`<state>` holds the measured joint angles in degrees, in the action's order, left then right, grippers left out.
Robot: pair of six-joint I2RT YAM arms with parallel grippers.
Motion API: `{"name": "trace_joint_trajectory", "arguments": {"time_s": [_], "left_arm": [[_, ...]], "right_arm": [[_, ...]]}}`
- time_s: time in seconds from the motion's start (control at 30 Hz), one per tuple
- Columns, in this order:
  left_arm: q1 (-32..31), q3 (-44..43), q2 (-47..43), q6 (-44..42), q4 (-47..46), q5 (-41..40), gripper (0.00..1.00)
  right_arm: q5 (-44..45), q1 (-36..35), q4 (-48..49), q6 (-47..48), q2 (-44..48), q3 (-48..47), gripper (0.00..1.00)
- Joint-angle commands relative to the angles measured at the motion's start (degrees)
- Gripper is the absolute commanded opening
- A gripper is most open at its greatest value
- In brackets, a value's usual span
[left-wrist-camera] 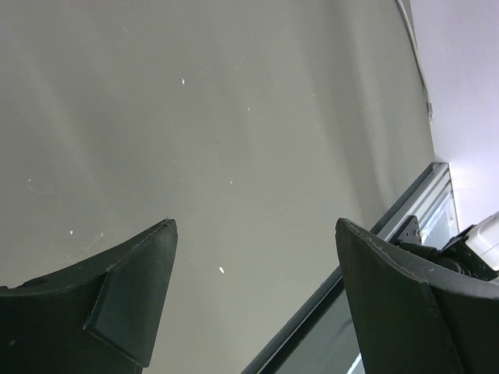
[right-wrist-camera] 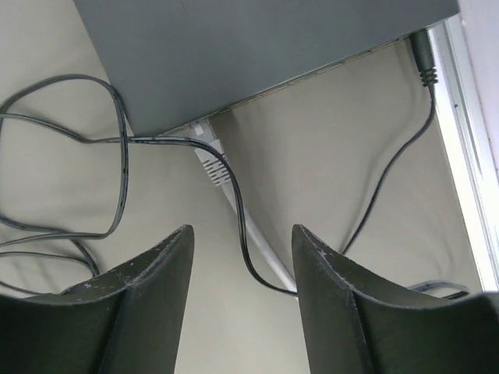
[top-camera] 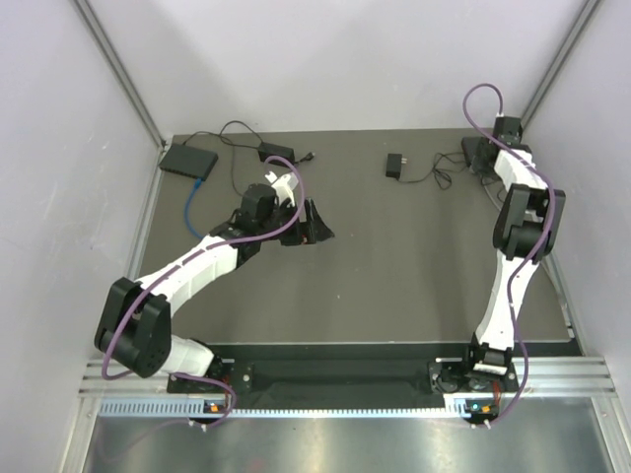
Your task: Pull the plug from the switch port
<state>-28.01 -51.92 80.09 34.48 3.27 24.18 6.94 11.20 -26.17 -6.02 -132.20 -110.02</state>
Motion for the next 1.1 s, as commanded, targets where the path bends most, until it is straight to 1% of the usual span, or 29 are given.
{"name": "trace_joint_trajectory", "arguments": {"time_s": [0.0,0.07,0.2,0.27,0.47,0.7,0.73,0.77,0.9,0.93,0.97,1.0,1.03,1.07], "left_arm": [[0.1,-2.2,-0.2,-1.3,-1.0,0.2,0.87],[0.2,-2.0,0.0,-1.2,-1.1,0.1,0.87],[0.2,-2.0,0.1,-1.1,-1.3,0.2,0.87],[0.1,-2.0,0.2,-1.1,-1.2,0.1,0.87],[0.1,-2.0,0.2,-0.8,-1.4,0.2,0.87],[0.2,-1.8,-0.2,-0.5,-1.3,0.6,0.87],[0.3,-1.8,-0.2,-0.5,-1.2,0.7,0.87],[0.2,-1.8,-0.4,-0.5,-1.2,0.7,0.87],[0.2,-1.7,-0.4,-0.5,-1.3,0.8,0.87],[0.2,-1.6,-0.5,-0.5,-1.2,0.8,0.87],[0.2,-1.5,-0.6,-0.5,-1.5,0.7,0.87],[0.3,-1.4,-0.6,-0.4,-1.5,0.8,0.87],[0.2,-1.3,-0.6,-0.3,-1.5,0.7,0.87],[0.2,-1.3,-0.7,-0.3,-1.5,0.7,0.87]], "right_arm": [[0.3,0.5,1.6,1.9,-1.2,-3.9,0.52],[0.2,0.5,1.3,2.0,-2.3,-5.5,0.50],[-0.3,0.6,0.4,1.8,-3.9,-8.4,0.49],[-0.8,0.5,0.2,1.5,-4.5,-9.6,0.46],[-3.1,0.5,-3.3,0.7,-7.5,-14.2,0.45],[-4.3,0.6,-6.2,-0.9,-9.3,-14.6,0.43],[-4.3,0.6,-6.4,-1.0,-9.5,-14.5,0.38],[-4.5,0.5,-6.5,-1.0,-9.6,-14.5,0.35],[-4.6,0.5,-6.5,-1.2,-9.7,-14.2,0.34],[-4.7,0.5,-6.5,-1.1,-9.7,-14.2,0.30],[-4.4,0.5,-6.6,-1.1,-9.6,-14.2,0.30],[-4.1,0.3,-6.8,-0.9,-9.6,-14.2,0.27],[-3.8,0.2,-7.0,-0.6,-9.4,-14.2,0.20],[-2.8,0.0,-7.1,-0.2,-9.3,-14.2,0.14]]}}
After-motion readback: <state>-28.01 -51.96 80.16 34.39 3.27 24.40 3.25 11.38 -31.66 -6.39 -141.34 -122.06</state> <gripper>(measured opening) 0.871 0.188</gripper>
